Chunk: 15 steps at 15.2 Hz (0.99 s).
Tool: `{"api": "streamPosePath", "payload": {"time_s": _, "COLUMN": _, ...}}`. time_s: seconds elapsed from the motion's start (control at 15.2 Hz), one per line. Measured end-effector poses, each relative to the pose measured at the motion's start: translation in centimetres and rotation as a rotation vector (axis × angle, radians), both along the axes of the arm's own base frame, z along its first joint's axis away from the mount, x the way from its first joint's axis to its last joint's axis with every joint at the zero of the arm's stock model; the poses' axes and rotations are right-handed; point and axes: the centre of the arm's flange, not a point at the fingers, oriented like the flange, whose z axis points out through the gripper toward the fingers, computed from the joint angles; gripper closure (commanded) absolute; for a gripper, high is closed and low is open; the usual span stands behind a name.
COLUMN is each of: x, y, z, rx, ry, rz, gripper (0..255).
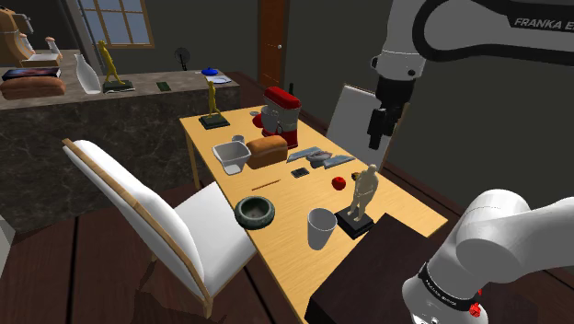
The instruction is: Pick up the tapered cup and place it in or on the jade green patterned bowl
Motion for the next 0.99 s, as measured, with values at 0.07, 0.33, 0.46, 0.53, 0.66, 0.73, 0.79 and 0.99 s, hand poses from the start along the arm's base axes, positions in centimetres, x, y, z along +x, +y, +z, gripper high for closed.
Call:
{"api": "streamPosePath", "payload": {"time_s": 0.07, "x": 0.0, "y": 0.0, "z": 0.0, "rx": 0.0, "ry": 0.0, "rz": 0.0, "gripper": 0}}
{"api": "streamPosePath", "payload": {"time_s": 0.33, "x": 1.0, "y": 0.8, "z": -3.9, "rx": -0.012, "ry": 0.002, "rz": -0.006, "gripper": 0}}
{"api": "streamPosePath", "payload": {"time_s": 0.46, "x": 1.8, "y": 1.5, "z": -6.3, "rx": -0.02, "ry": 0.002, "rz": -0.01, "gripper": 0}}
{"api": "streamPosePath", "payload": {"time_s": 0.53, "x": 2.1, "y": 1.8, "z": -7.3, "rx": -0.024, "ry": 0.001, "rz": -0.012, "gripper": 0}}
{"api": "streamPosePath", "payload": {"time_s": 0.66, "x": 3.0, "y": 2.3, "z": -10.1, "rx": -0.032, "ry": 0.002, "rz": -0.016, "gripper": 0}}
{"api": "streamPosePath", "payload": {"time_s": 0.73, "x": 3.3, "y": 2.4, "z": -11.5, "rx": -0.036, "ry": 0.002, "rz": -0.018, "gripper": 0}}
{"api": "streamPosePath", "payload": {"time_s": 0.79, "x": 3.7, "y": 2.5, "z": -12.7, "rx": -0.04, "ry": 0.002, "rz": -0.02, "gripper": 0}}
{"api": "streamPosePath", "payload": {"time_s": 0.99, "x": 4.7, "y": 3.5, "z": -16.4, "rx": -0.052, "ry": 0.002, "rz": -0.025, "gripper": 0}}
